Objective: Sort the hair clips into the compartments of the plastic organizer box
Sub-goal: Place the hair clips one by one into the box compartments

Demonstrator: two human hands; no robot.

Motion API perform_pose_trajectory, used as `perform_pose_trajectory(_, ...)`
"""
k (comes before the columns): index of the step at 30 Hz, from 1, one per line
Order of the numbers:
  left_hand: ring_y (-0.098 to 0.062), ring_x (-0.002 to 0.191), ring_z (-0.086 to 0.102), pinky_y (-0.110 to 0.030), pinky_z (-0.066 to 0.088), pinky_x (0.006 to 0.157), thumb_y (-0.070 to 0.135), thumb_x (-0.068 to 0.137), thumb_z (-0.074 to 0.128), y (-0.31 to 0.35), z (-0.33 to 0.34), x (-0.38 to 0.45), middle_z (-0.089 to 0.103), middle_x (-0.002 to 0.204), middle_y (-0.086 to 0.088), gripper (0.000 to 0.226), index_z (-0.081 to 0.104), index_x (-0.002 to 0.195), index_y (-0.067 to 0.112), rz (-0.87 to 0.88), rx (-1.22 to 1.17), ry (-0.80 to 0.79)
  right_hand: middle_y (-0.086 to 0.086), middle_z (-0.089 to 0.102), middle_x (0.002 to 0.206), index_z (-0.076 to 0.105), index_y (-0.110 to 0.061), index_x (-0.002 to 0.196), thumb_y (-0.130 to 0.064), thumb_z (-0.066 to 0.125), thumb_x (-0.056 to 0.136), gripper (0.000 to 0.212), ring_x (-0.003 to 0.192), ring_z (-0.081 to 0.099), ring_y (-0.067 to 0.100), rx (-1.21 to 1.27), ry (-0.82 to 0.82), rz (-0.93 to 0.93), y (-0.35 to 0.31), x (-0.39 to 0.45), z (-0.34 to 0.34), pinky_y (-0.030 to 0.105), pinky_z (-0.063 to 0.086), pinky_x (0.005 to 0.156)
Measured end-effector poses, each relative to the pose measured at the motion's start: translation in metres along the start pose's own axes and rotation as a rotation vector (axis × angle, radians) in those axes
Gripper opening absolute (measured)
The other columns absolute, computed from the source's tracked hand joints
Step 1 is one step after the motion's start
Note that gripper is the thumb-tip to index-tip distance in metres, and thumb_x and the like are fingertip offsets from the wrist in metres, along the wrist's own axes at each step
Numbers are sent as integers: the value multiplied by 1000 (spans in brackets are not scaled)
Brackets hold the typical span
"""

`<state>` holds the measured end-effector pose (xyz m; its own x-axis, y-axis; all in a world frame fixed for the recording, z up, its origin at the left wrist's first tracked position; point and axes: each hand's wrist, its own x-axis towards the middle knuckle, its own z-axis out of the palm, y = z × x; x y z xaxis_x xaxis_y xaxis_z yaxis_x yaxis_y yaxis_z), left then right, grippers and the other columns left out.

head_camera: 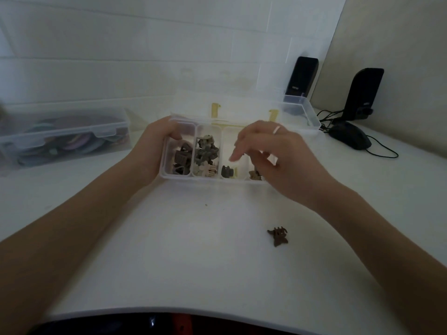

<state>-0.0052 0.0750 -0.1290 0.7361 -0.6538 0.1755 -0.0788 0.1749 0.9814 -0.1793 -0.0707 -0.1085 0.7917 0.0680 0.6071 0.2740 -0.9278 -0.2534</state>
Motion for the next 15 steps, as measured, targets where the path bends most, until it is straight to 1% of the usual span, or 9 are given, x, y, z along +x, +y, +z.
perform_pose_trajectory(3,-26,89,44,-35,38,71,13,58,43,-1,-2,1,51,92,-11,26,53,83,13,10,24,9,2,60,95,72,-17,80,14,42,71,44,86,47,18,-200,-97,-114,2,0,6,25,39,72)
perform_pose_trajectory(5,-27,90,44,-36,38,73,13,57,43,-2,-2,1,50,95,-13,27,54,82,12,17,16,3,5,59,92,74,-16,82,16,49,71,42,84,47,21,-300,-138,-144,3,1,10,28,39,69)
perform_pose_trajectory(7,-28,90,47,-37,40,74,12,58,42,-2,-2,1,56,90,-10,26,61,75,16,26,0,-23,6,57,90,75,-14,83,20,57,69,41,83,47,25,-387,-164,-134,3,2,11,30,39,66)
perform_pose_trajectory(8,-28,90,49,-37,41,76,12,58,42,-3,-2,2,59,88,-7,27,65,71,20,33,5,-38,7,56,89,75,-12,84,20,56,70,40,84,46,26,-413,-168,-121,2,3,11,33,41,66)
perform_pose_trajectory(9,-28,92,50,-39,42,79,12,58,43,-3,-2,2,61,88,-5,29,67,68,23,43,15,-54,8,56,90,75,-9,87,18,50,73,39,84,46,27,-422,-167,-95,2,3,10,36,44,66)
perform_pose_trajectory(11,-26,92,51,-38,41,82,11,58,43,-4,0,2,60,89,-5,29,67,68,23,58,32,-81,10,56,93,72,-3,92,1,30,80,44,86,46,27,-424,-158,-41,1,3,7,41,48,69)
perform_pose_trajectory(12,-24,89,52,-34,43,79,10,57,42,-5,1,3,61,86,-3,29,66,68,22,66,28,-84,11,56,95,71,-1,95,-4,26,81,47,87,46,27,-422,-146,-33,0,3,6,41,48,70)
perform_pose_trajectory(13,-19,84,55,-27,46,73,9,56,41,-5,2,3,62,82,-1,29,65,69,19,78,19,-82,11,56,97,70,-1,98,-1,29,82,44,87,47,27,-430,-133,-23,-1,3,5,42,49,71)
perform_pose_trajectory(15,-11,72,58,-18,48,61,7,54,40,-3,4,2,63,73,4,28,62,70,15,107,7,-72,12,58,98,69,-2,105,13,47,79,37,87,49,28,-437,-93,-12,0,3,4,39,48,70)
